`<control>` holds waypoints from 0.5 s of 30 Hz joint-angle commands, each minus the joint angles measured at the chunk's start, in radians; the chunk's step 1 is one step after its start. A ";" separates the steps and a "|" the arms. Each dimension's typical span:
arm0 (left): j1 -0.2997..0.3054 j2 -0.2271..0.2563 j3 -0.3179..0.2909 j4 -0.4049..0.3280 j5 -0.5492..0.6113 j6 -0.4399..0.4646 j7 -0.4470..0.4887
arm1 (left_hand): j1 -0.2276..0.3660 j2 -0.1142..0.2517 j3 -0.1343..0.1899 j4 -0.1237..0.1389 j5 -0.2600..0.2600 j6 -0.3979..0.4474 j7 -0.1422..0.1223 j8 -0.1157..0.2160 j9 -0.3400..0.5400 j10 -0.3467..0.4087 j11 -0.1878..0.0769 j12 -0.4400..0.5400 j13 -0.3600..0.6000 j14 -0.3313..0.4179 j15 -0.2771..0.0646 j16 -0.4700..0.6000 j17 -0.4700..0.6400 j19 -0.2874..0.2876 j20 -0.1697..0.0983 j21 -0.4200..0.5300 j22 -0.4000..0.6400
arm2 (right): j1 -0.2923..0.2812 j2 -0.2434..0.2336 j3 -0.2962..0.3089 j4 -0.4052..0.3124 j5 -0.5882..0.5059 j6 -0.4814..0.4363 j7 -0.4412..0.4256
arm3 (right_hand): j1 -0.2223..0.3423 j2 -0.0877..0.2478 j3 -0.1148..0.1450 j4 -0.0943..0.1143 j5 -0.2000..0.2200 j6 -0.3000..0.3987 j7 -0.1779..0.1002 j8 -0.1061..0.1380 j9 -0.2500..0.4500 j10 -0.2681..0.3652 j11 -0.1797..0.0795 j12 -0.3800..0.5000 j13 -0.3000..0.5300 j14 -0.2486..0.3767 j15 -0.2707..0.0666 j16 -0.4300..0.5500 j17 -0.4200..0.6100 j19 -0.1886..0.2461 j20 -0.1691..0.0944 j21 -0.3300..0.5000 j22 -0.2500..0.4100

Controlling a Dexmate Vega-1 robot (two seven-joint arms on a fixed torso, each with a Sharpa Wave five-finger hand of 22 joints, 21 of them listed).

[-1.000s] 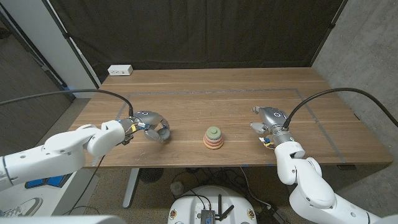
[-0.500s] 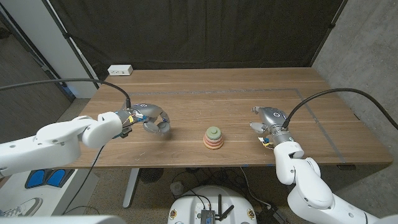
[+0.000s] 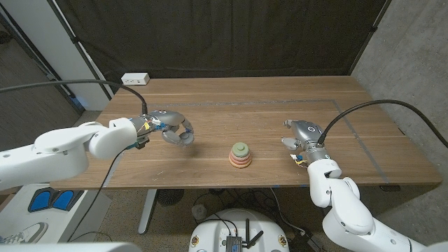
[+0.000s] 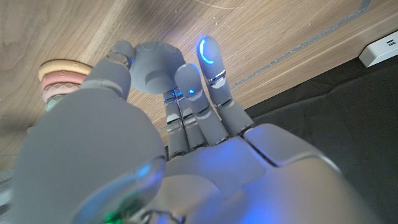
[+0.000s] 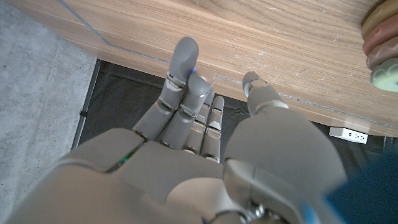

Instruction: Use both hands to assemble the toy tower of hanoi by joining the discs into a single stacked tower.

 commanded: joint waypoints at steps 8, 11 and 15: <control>-0.022 -0.093 -0.056 -0.019 0.064 -0.051 -0.107 | 0.008 0.014 0.018 0.007 0.009 0.018 -0.003 0.004 0.007 0.112 -0.087 -0.004 0.035 0.012 -0.004 -0.003 0.008 0.012 -0.097 0.006 0.000 | 0.001 0.008 0.000 0.005 0.003 -0.010 -0.015 | -0.005 -0.006 0.003 -0.004 0.007 0.008 -0.001 -0.001 0.001 0.010 0.004 -0.001 0.001 0.008 -0.019 0.002 0.007 -0.004 -0.060 0.004 0.002; -0.044 -0.110 -0.039 -0.016 0.069 -0.063 -0.122 | 0.007 0.012 0.018 0.007 0.011 0.020 -0.004 0.001 0.008 0.116 -0.091 -0.005 0.037 0.012 -0.004 -0.005 0.011 0.013 -0.097 0.006 0.000 | 0.000 0.007 0.001 0.005 0.005 -0.011 -0.018 | -0.006 -0.005 0.003 -0.004 0.008 0.011 0.000 -0.001 0.001 0.011 0.003 -0.001 0.001 0.004 -0.019 -0.004 0.000 -0.005 -0.060 0.004 0.002; -0.084 -0.131 -0.005 -0.007 0.085 -0.083 -0.126 | 0.006 0.011 0.018 0.007 0.011 0.020 -0.005 0.000 0.008 0.115 -0.091 -0.008 0.039 0.015 -0.004 -0.004 0.014 0.013 -0.097 0.006 0.000 | -0.001 0.006 0.002 0.004 0.009 -0.009 -0.022 | -0.006 -0.005 0.004 -0.004 0.008 0.012 0.000 0.000 0.001 0.012 0.002 0.000 0.002 0.006 -0.019 -0.003 0.002 -0.005 -0.060 0.003 0.002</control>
